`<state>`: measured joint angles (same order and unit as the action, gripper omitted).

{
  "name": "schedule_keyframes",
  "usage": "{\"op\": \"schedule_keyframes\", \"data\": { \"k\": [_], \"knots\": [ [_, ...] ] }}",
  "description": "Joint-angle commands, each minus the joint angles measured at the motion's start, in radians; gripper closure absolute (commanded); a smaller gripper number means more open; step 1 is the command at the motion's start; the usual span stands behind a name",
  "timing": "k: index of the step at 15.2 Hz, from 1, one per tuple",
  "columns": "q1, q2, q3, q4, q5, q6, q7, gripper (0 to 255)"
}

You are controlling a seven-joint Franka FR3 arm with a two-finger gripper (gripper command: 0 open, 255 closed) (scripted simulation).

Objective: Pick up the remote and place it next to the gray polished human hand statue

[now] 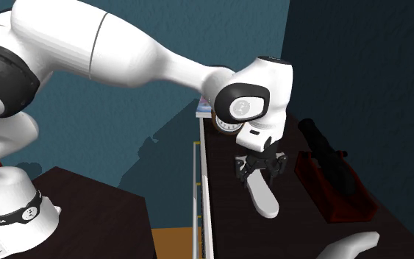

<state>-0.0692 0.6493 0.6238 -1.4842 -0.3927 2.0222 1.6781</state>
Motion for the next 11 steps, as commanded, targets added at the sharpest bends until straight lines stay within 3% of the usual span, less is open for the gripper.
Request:
{"op": "schedule_keyframes", "data": {
  "k": [1, 3, 4, 9, 11],
  "knots": [
    [0.000, 0.000, 0.000, 0.000, 0.000, 0.000, 0.000, 255],
    [0.000, 0.000, 0.000, 0.000, 0.000, 0.000, 0.000, 255],
    [0.000, 0.000, 0.000, 0.001, 0.000, 0.000, 0.000, 0],
    [0.000, 0.000, 0.000, 0.001, 0.000, 0.000, 0.000, 0],
    [-0.003, -0.026, 0.012, 0.029, 0.017, -0.050, -0.010, 0]
  ]
}}
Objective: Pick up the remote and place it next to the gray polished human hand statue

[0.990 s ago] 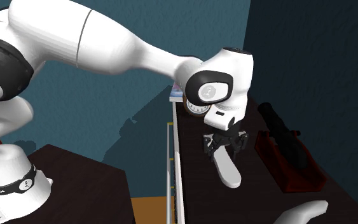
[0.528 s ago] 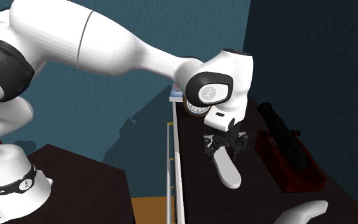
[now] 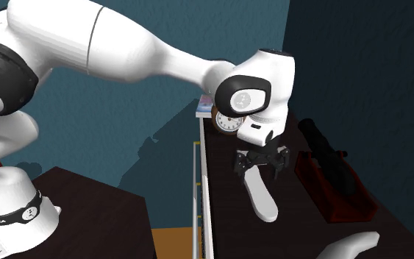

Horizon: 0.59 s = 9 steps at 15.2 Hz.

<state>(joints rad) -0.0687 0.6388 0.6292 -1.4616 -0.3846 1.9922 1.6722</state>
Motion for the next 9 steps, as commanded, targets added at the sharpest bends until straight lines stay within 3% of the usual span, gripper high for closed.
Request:
{"op": "schedule_keyframes", "data": {
  "k": [1, 9],
  "knots": [
    [-0.005, -0.026, 0.011, 0.023, 0.016, -0.047, -0.010, 0],
    [-0.005, -0.034, 0.015, 0.038, 0.022, -0.068, -0.014, 0]
  ]
}}
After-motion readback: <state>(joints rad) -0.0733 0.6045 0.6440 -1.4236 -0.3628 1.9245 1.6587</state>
